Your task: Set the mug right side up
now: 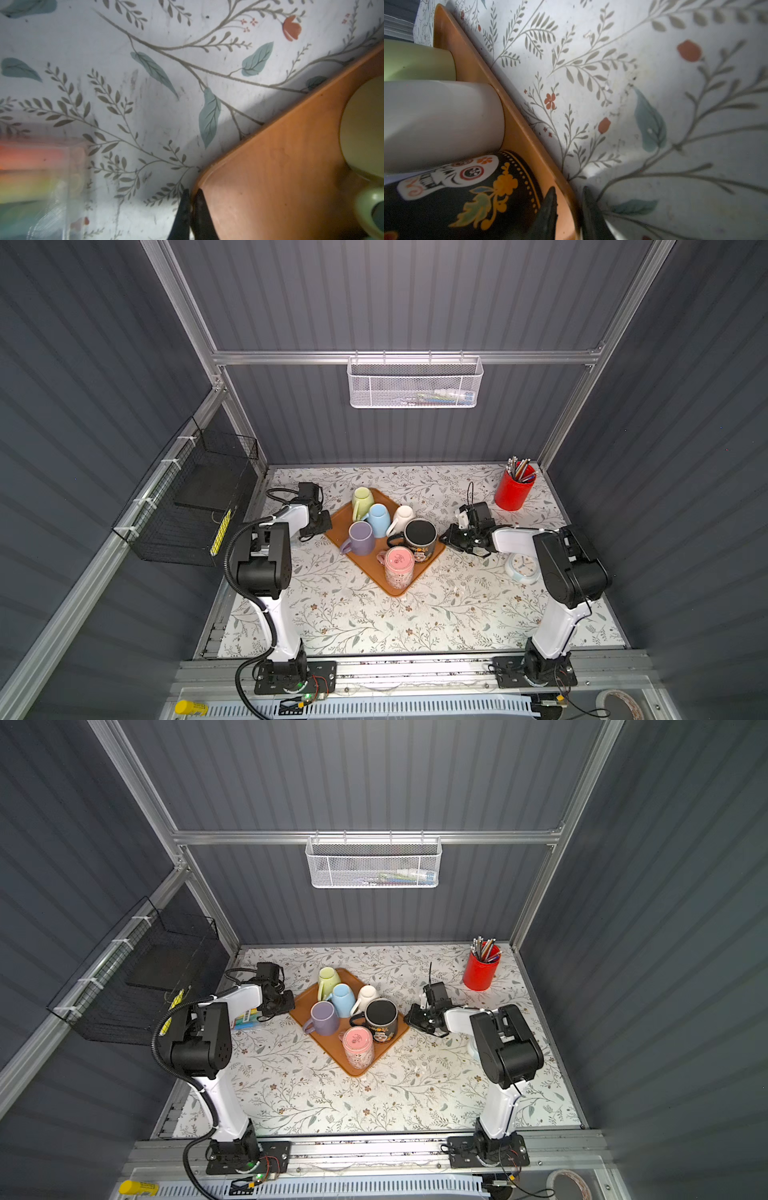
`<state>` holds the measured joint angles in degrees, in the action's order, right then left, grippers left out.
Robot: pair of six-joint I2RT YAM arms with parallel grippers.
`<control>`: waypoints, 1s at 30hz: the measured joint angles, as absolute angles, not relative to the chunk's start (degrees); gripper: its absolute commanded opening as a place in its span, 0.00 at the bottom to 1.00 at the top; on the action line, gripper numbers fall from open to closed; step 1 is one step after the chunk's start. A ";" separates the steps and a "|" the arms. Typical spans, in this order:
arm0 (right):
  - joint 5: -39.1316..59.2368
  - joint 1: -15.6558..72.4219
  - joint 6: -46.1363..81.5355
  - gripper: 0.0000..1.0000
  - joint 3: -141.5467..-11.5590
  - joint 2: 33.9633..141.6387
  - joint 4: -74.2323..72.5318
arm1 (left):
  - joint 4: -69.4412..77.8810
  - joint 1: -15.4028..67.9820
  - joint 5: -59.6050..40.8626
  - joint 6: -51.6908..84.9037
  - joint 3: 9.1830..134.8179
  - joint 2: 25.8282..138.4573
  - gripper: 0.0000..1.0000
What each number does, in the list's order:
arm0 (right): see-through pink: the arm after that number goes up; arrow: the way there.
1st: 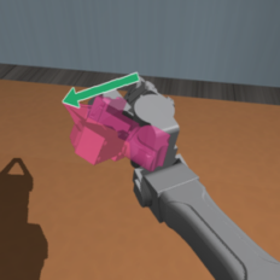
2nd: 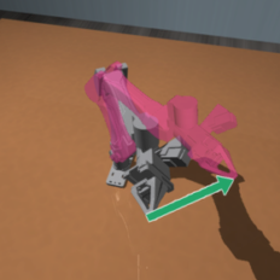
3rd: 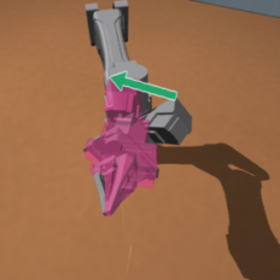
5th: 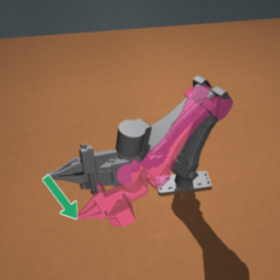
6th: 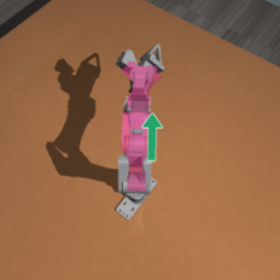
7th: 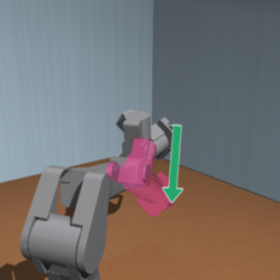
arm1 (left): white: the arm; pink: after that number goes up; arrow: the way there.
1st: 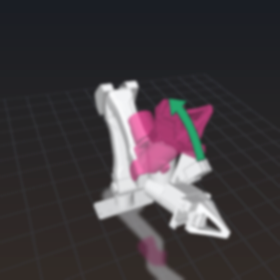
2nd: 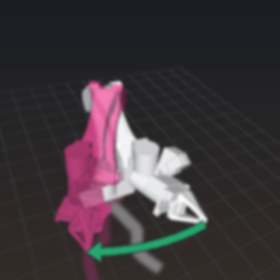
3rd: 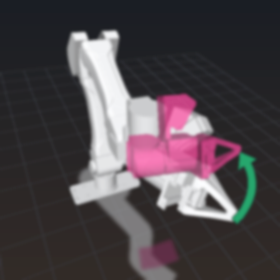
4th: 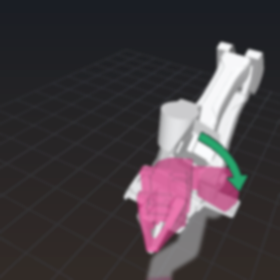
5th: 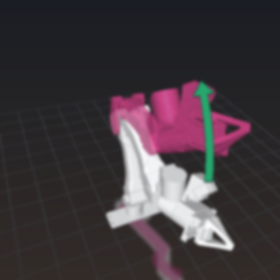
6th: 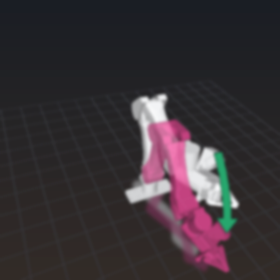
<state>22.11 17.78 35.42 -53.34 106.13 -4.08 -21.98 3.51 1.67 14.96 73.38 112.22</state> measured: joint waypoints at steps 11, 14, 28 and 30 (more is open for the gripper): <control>21.32 18.00 32.29 0.00 -54.13 105.80 -0.23 | -19.18 3.44 1.45 16.86 70.96 111.09 0.00; 21.04 18.09 31.75 0.00 -54.52 105.80 0.60 | -18.26 3.62 1.72 17.47 70.15 110.72 0.00; 19.77 18.02 28.58 0.00 -57.23 106.02 6.24 | -8.73 6.07 7.01 22.96 61.95 106.67 0.00; 19.77 17.74 27.88 0.00 -57.71 106.19 6.98 | -7.79 6.50 7.60 24.08 60.25 105.60 0.00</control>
<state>19.77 17.74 27.88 -57.71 106.19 6.98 -7.79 6.50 7.60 24.08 60.25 105.60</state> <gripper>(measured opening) 0.079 0.065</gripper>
